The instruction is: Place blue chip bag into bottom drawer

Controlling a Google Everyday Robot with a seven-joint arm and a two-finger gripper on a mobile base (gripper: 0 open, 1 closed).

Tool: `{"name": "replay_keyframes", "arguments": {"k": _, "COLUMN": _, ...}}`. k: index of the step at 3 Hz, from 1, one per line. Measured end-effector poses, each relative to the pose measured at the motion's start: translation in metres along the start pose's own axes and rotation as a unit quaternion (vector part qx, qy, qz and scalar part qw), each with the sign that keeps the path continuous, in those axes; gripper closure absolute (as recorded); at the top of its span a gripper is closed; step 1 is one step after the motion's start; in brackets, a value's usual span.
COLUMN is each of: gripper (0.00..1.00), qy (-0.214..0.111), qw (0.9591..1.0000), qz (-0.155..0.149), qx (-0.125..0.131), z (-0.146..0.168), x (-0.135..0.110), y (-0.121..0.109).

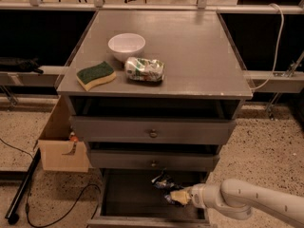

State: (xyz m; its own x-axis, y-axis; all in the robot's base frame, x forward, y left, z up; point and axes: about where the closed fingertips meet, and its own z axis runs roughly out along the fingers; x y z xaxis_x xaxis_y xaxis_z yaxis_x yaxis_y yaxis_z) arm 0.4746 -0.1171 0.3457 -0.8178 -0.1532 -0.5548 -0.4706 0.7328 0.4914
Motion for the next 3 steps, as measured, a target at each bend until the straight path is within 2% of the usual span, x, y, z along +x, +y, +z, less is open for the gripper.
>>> {"name": "replay_keyframes", "arguments": {"k": 1, "gripper": 1.0, "qy": 0.0, "qw": 1.0, "qz": 0.0, "qx": 0.0, "z": 0.0, "x": 0.0, "y": 0.0}}
{"name": "replay_keyframes", "arguments": {"k": 2, "gripper": 1.0, "qy": 0.019, "qw": 0.9998, "qz": 0.011, "qx": 0.001, "z": 0.025, "x": 0.007, "y": -0.008}}
{"name": "replay_keyframes", "arguments": {"k": 3, "gripper": 1.0, "qy": 0.039, "qw": 0.9987, "qz": 0.032, "qx": 0.0, "z": 0.052, "x": 0.014, "y": -0.026}}
